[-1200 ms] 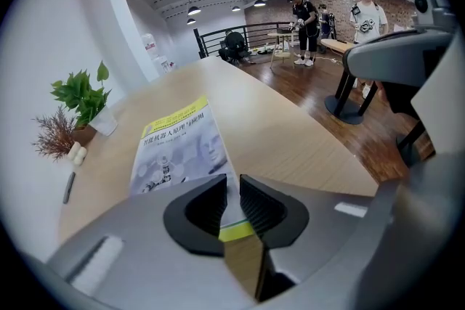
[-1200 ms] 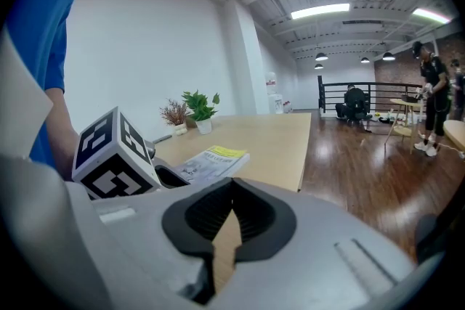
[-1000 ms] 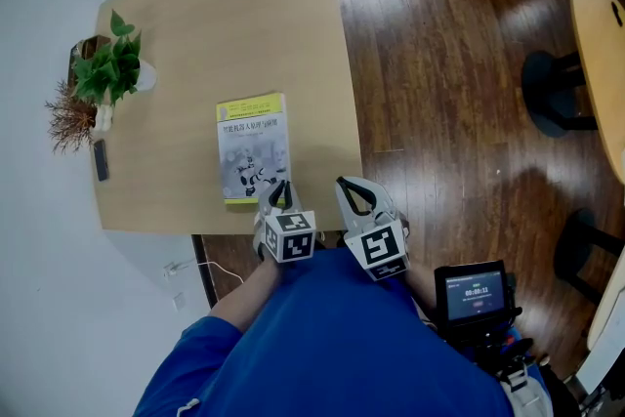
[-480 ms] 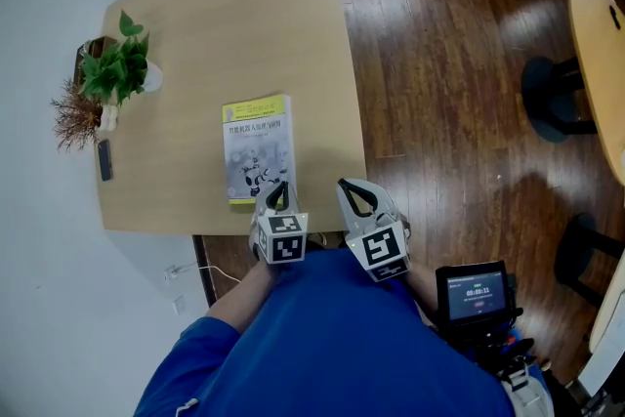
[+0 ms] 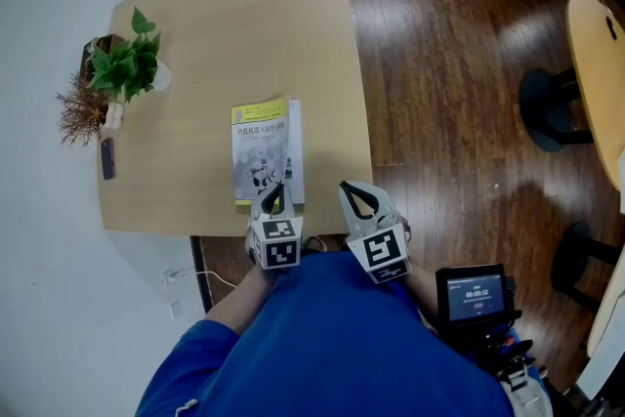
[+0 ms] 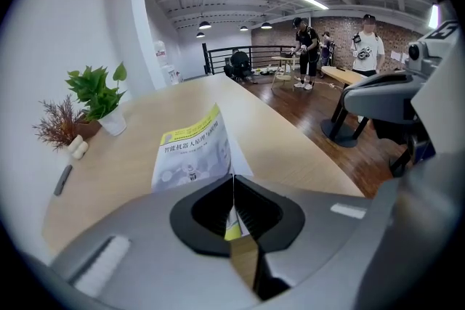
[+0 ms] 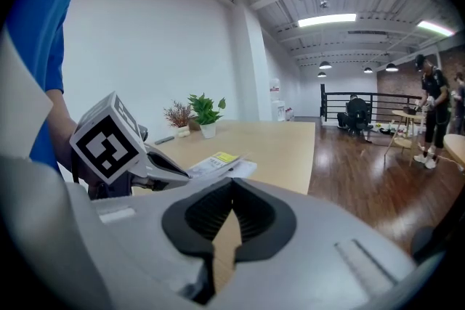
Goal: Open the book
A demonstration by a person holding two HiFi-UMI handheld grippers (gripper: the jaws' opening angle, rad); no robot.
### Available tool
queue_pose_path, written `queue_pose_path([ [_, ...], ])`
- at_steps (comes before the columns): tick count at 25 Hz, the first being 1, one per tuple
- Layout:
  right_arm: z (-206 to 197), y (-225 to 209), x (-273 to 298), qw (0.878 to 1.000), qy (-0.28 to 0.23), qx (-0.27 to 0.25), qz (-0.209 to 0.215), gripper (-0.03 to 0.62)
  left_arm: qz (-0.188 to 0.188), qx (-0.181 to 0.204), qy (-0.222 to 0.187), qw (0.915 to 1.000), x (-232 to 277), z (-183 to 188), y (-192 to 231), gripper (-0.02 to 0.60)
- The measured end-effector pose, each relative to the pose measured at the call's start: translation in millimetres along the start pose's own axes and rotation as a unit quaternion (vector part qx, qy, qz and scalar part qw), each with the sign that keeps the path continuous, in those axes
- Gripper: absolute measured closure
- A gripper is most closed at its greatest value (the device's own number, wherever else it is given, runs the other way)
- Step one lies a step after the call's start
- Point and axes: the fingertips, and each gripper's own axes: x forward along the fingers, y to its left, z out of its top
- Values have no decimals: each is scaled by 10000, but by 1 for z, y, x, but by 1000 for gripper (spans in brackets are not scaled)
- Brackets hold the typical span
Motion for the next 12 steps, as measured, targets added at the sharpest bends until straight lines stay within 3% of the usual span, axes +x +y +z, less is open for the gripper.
queue_pose_path([
  [12, 13, 37, 7, 9997, -65, -214, -31, 591, 120, -414, -367, 9984, -26, -7, 45, 569],
])
